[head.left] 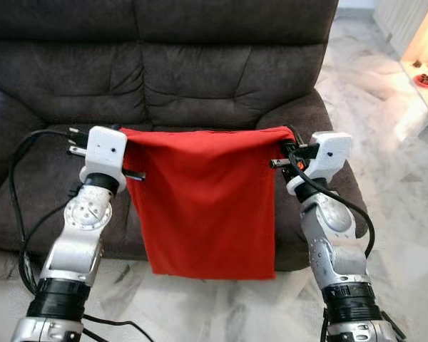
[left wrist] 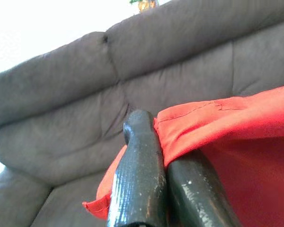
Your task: Move the pillow to the sofa from floor
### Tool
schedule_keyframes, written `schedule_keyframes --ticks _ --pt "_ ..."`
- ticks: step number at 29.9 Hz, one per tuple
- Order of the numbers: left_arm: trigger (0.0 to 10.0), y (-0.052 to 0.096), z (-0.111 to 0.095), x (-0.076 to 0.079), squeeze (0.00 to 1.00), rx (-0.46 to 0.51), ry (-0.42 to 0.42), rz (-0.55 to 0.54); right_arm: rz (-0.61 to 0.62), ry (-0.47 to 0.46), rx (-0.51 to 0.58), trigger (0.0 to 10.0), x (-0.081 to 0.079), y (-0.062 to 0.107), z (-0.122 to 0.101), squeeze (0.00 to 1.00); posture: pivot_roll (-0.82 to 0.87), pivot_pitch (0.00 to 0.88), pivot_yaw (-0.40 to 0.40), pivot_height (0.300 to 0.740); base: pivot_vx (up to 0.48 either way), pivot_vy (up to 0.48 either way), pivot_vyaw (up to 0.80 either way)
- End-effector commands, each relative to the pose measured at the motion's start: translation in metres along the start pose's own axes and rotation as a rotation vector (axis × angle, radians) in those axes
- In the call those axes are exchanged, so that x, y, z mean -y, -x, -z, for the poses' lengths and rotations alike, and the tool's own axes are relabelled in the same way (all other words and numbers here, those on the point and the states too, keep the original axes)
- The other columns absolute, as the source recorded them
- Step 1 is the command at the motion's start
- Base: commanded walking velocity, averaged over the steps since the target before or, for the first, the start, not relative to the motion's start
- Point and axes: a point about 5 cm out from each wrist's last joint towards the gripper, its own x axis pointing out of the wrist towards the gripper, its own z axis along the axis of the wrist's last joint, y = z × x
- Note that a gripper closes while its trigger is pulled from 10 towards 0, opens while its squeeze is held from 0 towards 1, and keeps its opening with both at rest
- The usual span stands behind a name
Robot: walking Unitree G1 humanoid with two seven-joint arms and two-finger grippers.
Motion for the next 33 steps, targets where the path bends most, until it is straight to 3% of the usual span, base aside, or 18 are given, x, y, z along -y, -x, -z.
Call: schedule_keyframes --ticks 1,10,13,33 --pt "10.0 -0.004 -0.021 -0.011 0.0 0.086 -0.025 -0.027 -0.028 -0.001 0.138 10.0 -0.009 -0.012 -0.03 0.0 0.03 0.168 0.04 0.74 0.345 0.0 0.0" --pt "10.0 -0.013 -0.044 -0.015 0.0 0.156 -0.049 -0.013 0.012 -0.007 0.229 10.0 -0.005 -0.025 -0.054 0.0 0.03 0.165 0.044 0.74 0.28 0.0 0.0" --pt "10.0 -0.021 -0.06 -0.023 0.0 0.193 -0.048 -0.029 0.01 -0.006 0.284 10.0 -0.007 -0.032 -0.069 0.0 0.04 0.164 0.046 0.74 0.261 0.0 0.0" --pt "10.0 -0.029 -0.081 -0.03 0.0 0.244 -0.086 -0.023 0.017 -0.032 0.415 10.0 -0.01 -0.046 -0.1 0.0 0.04 0.151 0.043 0.74 0.274 0.0 0.0"
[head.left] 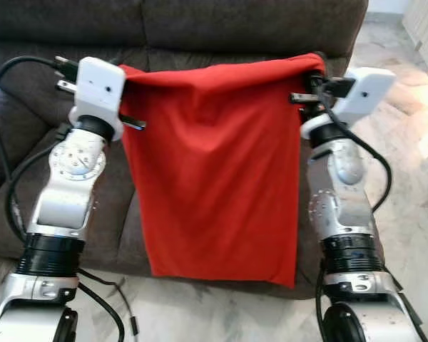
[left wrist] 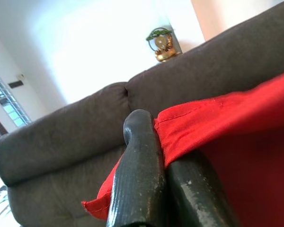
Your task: Move the pillow to the sofa from floor
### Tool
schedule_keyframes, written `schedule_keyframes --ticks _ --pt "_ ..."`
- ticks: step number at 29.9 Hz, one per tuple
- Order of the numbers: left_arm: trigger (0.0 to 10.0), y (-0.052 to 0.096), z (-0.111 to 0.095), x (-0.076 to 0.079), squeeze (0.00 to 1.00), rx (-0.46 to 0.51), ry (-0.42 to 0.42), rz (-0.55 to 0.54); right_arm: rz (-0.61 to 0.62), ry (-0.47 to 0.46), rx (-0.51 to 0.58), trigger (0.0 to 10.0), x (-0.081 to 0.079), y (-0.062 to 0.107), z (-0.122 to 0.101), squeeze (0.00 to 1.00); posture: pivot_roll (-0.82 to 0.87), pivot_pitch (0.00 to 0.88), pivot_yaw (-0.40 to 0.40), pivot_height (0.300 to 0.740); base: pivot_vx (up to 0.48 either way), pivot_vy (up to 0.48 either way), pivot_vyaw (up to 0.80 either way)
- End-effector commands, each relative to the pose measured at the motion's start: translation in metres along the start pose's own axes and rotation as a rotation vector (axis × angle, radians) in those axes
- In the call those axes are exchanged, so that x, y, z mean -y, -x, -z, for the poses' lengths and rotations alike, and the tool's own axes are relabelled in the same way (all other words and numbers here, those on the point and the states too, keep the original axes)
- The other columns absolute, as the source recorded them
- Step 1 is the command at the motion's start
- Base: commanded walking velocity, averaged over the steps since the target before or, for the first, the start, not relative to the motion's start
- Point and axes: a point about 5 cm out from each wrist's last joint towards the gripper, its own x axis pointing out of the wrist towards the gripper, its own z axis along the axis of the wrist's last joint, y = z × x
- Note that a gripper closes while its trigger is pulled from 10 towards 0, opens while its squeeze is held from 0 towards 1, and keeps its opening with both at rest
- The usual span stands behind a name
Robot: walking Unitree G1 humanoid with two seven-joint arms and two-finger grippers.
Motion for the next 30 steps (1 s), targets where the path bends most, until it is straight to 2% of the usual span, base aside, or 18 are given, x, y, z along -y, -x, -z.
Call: schedule_keyframes --ticks 1,9,25,27,29,30 --pt "10.0 -0.003 -0.021 -0.001 0.0 0.091 -0.006 -0.01 0.006 0.008 0.124 10.0 0.004 -0.008 -0.026 0.0 0.04 0.15 0.043 0.74 0.304 0.0 0.0" --pt "10.0 -0.001 -0.019 -0.001 0.0 0.085 -0.006 -0.006 0.02 -0.003 0.097 10.0 0.005 -0.003 -0.016 0.0 0.04 0.144 0.044 0.74 0.314 0.0 0.0" --pt "10.0 0.002 -0.016 0.001 0.0 0.071 0.001 0.007 0.034 -0.004 0.097 10.0 0.008 0.001 -0.014 0.0 0.04 0.138 0.044 0.74 0.313 0.0 0.0" --pt "10.0 0.003 -0.011 0.003 0.0 0.055 -0.026 0.019 0.014 0.02 0.081 10.0 0.008 0.005 -0.009 0.0 0.04 0.143 0.04 0.74 0.313 0.0 0.0" --pt "10.0 0.006 -0.005 0.004 0.0 0.028 -0.011 0.023 0.018 0.013 0.04 10.0 0.01 0.011 0.0 0.0 0.04 0.147 0.039 0.74 0.142 0.0 0.0" --pt "10.0 0.011 0.006 0.009 0.0 -0.021 -0.003 0.056 0.028 0.011 -0.022 10.0 0.014 0.02 0.014 0.0 0.04 0.151 0.036 0.74 0.0 0.0 0.0"
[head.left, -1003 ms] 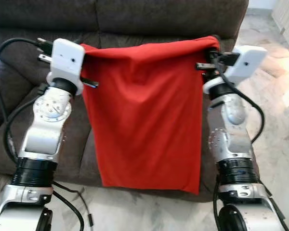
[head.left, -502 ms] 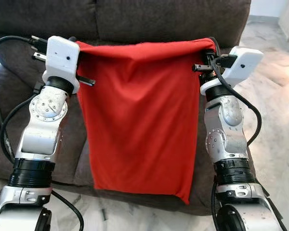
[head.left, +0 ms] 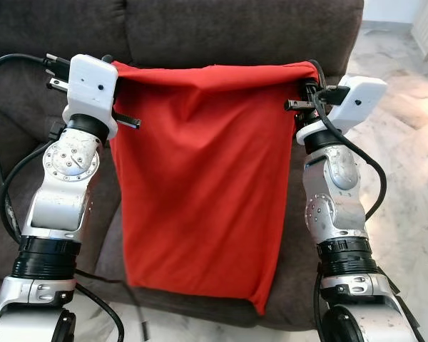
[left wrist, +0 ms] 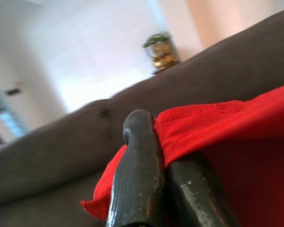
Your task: Move the pillow to the sofa from floor
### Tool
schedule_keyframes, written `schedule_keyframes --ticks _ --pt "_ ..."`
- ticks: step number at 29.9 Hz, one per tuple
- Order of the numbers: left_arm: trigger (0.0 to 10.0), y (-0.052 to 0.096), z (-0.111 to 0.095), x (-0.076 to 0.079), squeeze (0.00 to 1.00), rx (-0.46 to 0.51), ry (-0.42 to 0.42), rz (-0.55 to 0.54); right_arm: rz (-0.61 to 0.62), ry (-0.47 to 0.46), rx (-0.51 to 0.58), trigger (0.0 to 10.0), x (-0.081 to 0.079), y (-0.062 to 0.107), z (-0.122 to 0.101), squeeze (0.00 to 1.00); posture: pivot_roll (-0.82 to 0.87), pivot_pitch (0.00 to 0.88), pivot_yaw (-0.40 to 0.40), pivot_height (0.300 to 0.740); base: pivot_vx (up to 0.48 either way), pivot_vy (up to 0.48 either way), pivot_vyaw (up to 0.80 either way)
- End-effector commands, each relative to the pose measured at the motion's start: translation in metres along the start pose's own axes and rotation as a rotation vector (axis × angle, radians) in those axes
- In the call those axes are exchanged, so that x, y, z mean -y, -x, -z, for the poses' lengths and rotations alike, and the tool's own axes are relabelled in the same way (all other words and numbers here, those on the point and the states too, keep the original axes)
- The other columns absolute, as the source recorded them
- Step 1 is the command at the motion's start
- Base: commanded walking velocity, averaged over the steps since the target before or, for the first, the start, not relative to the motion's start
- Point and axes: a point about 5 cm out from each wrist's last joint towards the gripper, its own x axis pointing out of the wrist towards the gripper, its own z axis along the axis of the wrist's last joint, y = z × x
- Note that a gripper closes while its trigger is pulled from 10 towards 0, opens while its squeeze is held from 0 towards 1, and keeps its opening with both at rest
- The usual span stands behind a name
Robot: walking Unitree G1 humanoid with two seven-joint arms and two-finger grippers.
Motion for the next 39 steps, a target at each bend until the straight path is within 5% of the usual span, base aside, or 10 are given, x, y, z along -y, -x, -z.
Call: schedule_keyframes --ticks 1,4,16,36,38,39 --pt "10.0 0.007 0.008 -0.004 0.0 -0.038 -0.021 0.018 -0.014 0.003 0.035 10.0 -0.005 0.0 -0.006 0.0 0.04 0.151 0.036 0.74 0.0 0.0 0.0" --pt "10.0 0.02 0.031 0.0 0.0 -0.124 -0.004 0.037 -0.016 0.028 -0.063 10.0 -0.001 0.02 0.02 0.0 0.04 0.162 0.034 0.74 0.0 0.0 0.0" --pt "10.0 0.05 0.065 0.014 0.0 -0.264 -0.028 0.099 0.014 0.043 -0.289 10.0 0.011 0.067 0.073 0.0 0.05 0.171 0.034 0.74 0.0 0.0 0.0" --pt "10.0 0.094 0.109 0.044 0.0 -0.454 0.02 0.178 0.07 0.047 -0.459 10.0 0.025 0.109 0.108 0.0 0.05 0.176 0.041 0.74 0.0 0.0 0.0" --pt "10.0 0.098 0.114 0.045 1.0 -0.474 0.034 0.172 0.073 0.036 -0.469 10.0 0.026 0.113 0.11 0.0 0.05 0.176 0.041 0.74 0.0 0.0 0.0" --pt "10.0 0.1 0.116 0.045 1.0 -0.48 0.037 0.17 0.073 0.035 -0.472 10.0 0.026 0.113 0.111 0.22 0.05 0.176 0.041 0.74 0.0 0.0 0.0"
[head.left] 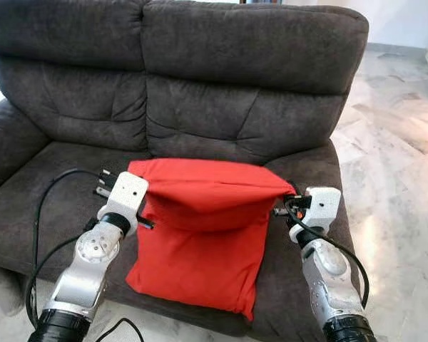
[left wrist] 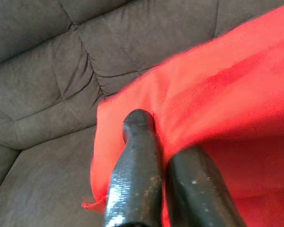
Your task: Move the pillow to the sofa from floor
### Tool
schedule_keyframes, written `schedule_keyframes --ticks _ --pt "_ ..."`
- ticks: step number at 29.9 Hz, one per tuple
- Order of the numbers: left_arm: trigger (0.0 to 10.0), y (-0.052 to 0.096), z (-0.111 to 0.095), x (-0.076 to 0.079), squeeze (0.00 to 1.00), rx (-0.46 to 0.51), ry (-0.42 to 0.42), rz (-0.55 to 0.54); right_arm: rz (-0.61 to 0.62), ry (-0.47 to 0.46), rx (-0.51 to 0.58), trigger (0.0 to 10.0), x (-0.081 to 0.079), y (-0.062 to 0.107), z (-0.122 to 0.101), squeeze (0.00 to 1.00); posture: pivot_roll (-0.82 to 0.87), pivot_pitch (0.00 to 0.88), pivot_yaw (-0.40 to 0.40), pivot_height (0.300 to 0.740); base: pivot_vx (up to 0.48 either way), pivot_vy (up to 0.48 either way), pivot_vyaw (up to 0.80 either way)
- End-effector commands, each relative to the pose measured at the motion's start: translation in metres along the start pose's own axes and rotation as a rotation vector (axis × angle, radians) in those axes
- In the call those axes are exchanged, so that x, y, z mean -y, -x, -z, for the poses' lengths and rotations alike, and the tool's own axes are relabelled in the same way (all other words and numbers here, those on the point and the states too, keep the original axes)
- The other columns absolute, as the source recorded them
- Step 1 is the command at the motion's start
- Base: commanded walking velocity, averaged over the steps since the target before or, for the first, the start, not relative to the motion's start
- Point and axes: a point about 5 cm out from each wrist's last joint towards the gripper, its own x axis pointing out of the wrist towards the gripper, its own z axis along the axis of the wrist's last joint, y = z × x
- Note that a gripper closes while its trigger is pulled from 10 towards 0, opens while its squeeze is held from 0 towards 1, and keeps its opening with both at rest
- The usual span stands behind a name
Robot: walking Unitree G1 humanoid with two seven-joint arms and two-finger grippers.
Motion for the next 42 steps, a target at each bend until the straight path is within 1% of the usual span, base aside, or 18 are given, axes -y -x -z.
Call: schedule_keyframes --ticks 1,11,12,13,14,15,16,17,18,19,20,22,24,26,27,32,36,42 --pt "10.0 0.005 0.015 -0.002 1.0 -0.043 0.017 -0.023 0.015 -0.016 -0.016 10.0 0.003 0.004 0.007 1.0 0.05 0.177 0.042 0.74 0.0 0.0 0.0" --pt "10.0 0.01 0.027 -0.005 1.0 -0.071 0.024 -0.068 0.085 -0.033 -0.05 10.0 0.009 0.015 0.021 1.0 0.05 0.178 0.041 0.74 0.0 0.0 0.0" --pt "10.0 0.011 0.029 -0.005 1.0 -0.08 0.027 -0.072 0.093 -0.033 -0.059 10.0 0.01 0.017 0.023 0.96 0.05 0.178 0.041 0.74 0.0 0.0 0.0" --pt "10.0 0.012 0.035 -0.004 1.0 -0.1 0.039 -0.072 0.108 -0.037 -0.074 10.0 0.012 0.02 0.028 0.0 0.05 0.174 0.039 0.74 0.0 0.0 0.0" --pt "10.0 0.013 0.042 -0.002 1.0 -0.126 0.057 -0.07 0.128 -0.051 -0.092 10.0 0.014 0.023 0.033 0.0 0.05 0.173 0.039 0.74 0.0 0.0 0.0" --pt "10.0 0.018 0.058 0.002 0.28 -0.182 0.082 -0.065 0.194 -0.124 -0.141 10.0 0.021 0.031 0.047 0.0 0.05 0.169 0.04 0.74 0.0 0.0 0.0" --pt "10.0 0.018 0.058 0.002 0.28 -0.182 0.082 -0.065 0.194 -0.124 -0.141 10.0 0.021 0.031 0.047 0.0 0.05 0.169 0.04 0.74 0.0 0.0 0.0" --pt "10.0 0.027 0.08 0.008 0.0 -0.267 0.1 -0.065 0.291 -0.288 -0.185 10.0 0.027 0.038 0.06 0.0 0.05 0.17 0.044 0.74 0.0 0.0 0.0" --pt "10.0 0.031 0.088 0.01 0.0 -0.297 0.109 -0.068 0.317 -0.338 -0.193 10.0 0.028 0.041 0.064 0.0 0.04 0.171 0.044 0.74 0.0 0.0 0.0" --pt "10.0 0.035 0.096 0.011 0.0 -0.324 0.131 -0.079 0.33 -0.357 -0.203 10.0 0.028 0.043 0.067 0.0 0.04 0.168 0.044 0.74 0.0 0.0 0.0" --pt "10.0 0.04 0.102 0.012 0.0 -0.349 0.158 -0.102 0.33 -0.341 -0.214 10.0 0.029 0.046 0.07 0.0 0.03 0.164 0.044 0.74 0.0 0.0 0.0" --pt "10.0 0.046 0.106 0.01 0.0 -0.345 0.193 -0.151 0.33 -0.297 -0.233 10.0 0.03 0.052 0.075 0.0 0.03 0.167 0.044 0.74 0.0 0.0 0.0" --pt "10.0 0.047 0.095 0.006 0.0 -0.26 0.202 -0.199 0.326 -0.256 -0.214 10.0 0.033 0.056 0.074 0.0 0.04 0.165 0.044 0.74 0.0 0.0 0.0" --pt "10.0 0.048 0.087 0.005 0.0 -0.206 0.214 -0.219 0.326 -0.221 -0.188 10.0 0.034 0.057 0.071 0.0 0.04 0.162 0.045 0.74 0.0 0.0 0.0" --pt "10.0 0.049 0.083 0.005 0.0 -0.167 0.198 -0.213 0.301 -0.172 -0.163 10.0 0.033 0.055 0.065 0.0 0.03 0.161 0.047 0.74 0.0 0.0 0.0" --pt "10.0 0.05 0.082 0.01 0.0 -0.139 0.139 -0.194 0.233 -0.145 -0.127 10.0 0.024 0.047 0.057 0.0 0.02 0.149 0.051 0.74 0.0 0.0 0.0" --pt "10.0 0.044 0.073 0.018 0.0 -0.094 0.125 -0.16 0.217 -0.16 -0.104 10.0 0.018 0.043 0.054 0.0 0.02 0.135 0.049 0.74 0.0 -0.401 -0.2" --pt "10.0 0.041 0.07 0.017 0.0 -0.075 0.136 -0.161 0.219 -0.151 -0.103 10.0 0.019 0.043 0.054 0.0 0.02 0.128 0.048 0.74 0.0 -0.48 -0.8"
